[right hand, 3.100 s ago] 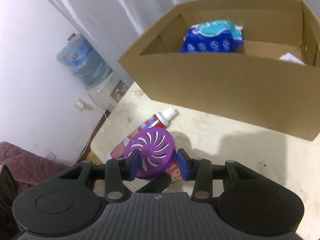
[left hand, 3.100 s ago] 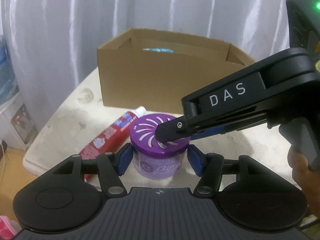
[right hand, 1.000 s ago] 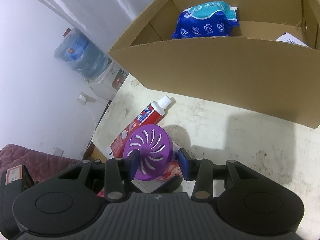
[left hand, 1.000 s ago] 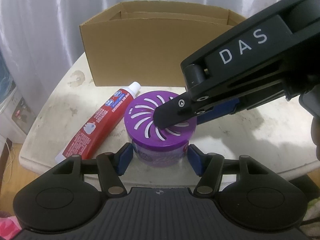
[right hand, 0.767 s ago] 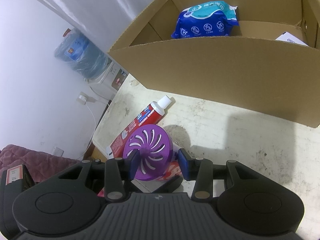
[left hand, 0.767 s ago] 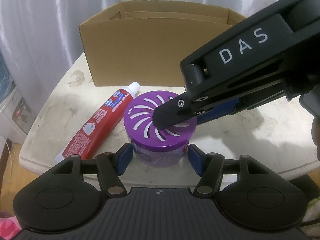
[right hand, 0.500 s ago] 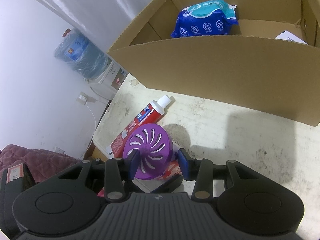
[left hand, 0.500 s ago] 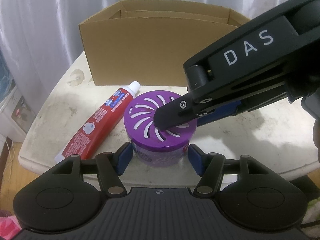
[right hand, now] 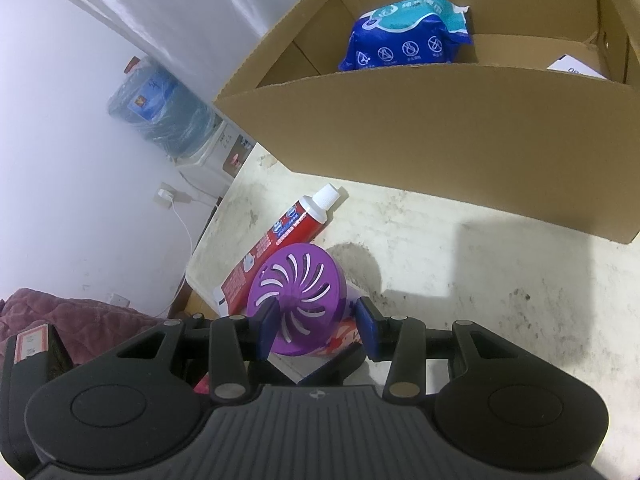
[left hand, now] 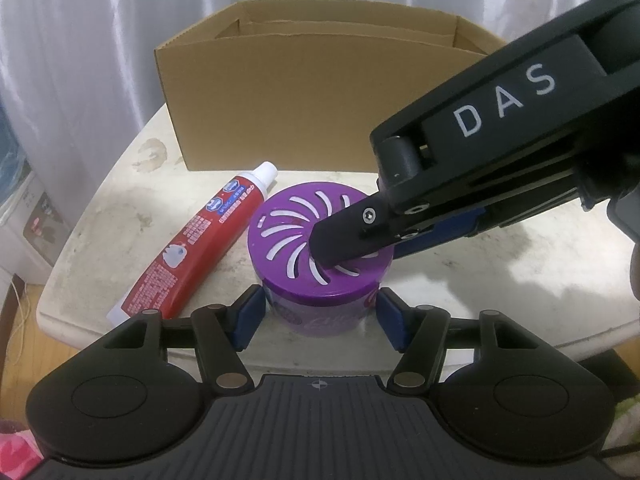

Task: Organize objects
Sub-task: 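Hold the purple jar with both grippers and lift it off the table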

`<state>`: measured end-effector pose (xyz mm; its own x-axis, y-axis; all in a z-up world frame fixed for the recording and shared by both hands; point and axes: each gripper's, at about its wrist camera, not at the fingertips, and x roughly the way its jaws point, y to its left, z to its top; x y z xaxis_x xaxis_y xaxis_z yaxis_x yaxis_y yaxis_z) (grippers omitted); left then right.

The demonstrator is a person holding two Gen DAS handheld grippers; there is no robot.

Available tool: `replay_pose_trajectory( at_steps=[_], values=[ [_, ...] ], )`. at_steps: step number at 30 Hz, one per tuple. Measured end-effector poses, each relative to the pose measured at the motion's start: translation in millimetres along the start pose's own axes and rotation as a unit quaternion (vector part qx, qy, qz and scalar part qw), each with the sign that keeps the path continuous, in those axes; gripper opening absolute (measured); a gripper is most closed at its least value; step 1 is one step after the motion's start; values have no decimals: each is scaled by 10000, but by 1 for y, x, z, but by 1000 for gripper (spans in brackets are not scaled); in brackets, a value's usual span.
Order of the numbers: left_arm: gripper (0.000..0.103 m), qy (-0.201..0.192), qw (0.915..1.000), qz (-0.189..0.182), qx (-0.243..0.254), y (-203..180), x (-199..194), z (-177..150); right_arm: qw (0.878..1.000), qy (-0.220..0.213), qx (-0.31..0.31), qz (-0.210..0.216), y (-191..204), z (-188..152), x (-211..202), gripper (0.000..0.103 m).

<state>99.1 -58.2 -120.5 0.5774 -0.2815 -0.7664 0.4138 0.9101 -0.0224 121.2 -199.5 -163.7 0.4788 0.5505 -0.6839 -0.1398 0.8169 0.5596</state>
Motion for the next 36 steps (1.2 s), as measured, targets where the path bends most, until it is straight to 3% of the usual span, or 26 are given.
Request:
replay_pose_trajectory(
  at_steps=[36],
  values=[
    [61, -51, 10000, -4, 10, 4, -1, 0, 10000, -33, 23, 41, 2, -1, -2, 47]
  ],
)
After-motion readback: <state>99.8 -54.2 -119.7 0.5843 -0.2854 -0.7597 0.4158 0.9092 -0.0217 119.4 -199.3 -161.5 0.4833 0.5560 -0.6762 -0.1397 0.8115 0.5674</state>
